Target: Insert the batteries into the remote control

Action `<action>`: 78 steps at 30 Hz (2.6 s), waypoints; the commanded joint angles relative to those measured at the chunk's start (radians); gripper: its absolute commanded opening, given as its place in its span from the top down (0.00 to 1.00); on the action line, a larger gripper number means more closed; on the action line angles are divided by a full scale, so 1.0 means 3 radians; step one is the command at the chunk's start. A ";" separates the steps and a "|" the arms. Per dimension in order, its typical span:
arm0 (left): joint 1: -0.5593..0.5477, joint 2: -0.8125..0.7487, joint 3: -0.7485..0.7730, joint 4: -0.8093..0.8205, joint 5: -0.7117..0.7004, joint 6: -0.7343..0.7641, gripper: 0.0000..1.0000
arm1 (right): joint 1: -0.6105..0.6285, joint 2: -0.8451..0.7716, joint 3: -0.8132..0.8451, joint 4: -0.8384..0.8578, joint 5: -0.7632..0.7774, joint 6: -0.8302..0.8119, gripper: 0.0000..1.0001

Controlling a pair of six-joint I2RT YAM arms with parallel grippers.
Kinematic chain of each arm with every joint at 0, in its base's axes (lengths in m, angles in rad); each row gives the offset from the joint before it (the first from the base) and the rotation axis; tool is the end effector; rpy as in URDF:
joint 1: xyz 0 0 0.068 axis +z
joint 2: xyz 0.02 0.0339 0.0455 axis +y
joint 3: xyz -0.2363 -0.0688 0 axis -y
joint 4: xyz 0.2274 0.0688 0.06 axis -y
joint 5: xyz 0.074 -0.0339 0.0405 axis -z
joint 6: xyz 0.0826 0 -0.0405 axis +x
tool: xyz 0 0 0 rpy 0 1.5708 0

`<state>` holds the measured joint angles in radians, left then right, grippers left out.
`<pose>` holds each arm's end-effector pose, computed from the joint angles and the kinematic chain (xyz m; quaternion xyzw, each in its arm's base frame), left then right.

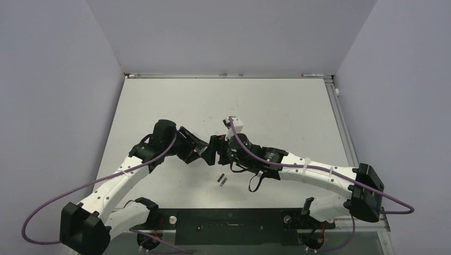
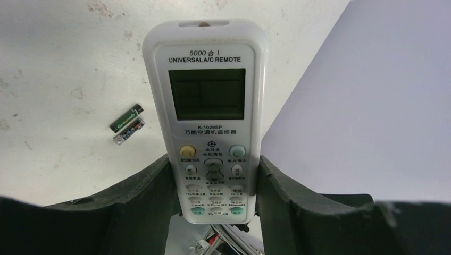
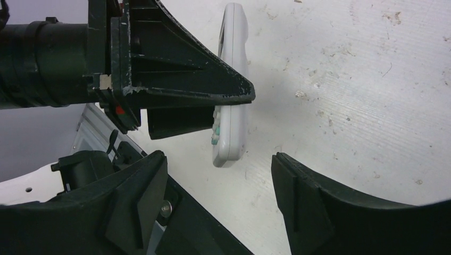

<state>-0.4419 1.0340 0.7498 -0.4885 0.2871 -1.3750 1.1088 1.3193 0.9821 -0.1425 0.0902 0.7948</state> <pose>0.2105 -0.1255 0.2034 -0.3606 0.8395 -0.3843 0.1325 0.1557 0.2959 0.2516 -0.1104 0.8471 0.3998 0.3321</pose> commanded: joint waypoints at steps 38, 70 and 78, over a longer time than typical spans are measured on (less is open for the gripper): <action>-0.0459 -0.0087 0.0267 0.0471 0.0002 -0.0432 0.76 | 0.0027 0.0042 0.0142 0.0131 0.0328 -0.0038 0.92; -0.0061 -0.0216 0.0149 0.0531 0.0863 0.0025 0.26 | 0.1164 -0.0683 -0.0359 -0.0351 0.2145 -0.2648 0.92; -0.0056 -0.0237 0.0059 0.0486 0.0971 0.0054 0.27 | 0.1582 -0.0542 -0.0561 0.0155 0.2640 -0.3439 0.92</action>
<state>-0.4629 0.9871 0.7692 -0.3420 0.5392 -1.3781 1.5478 1.1423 0.8272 -0.2153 0.7456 -0.0731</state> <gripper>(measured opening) 0.737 0.251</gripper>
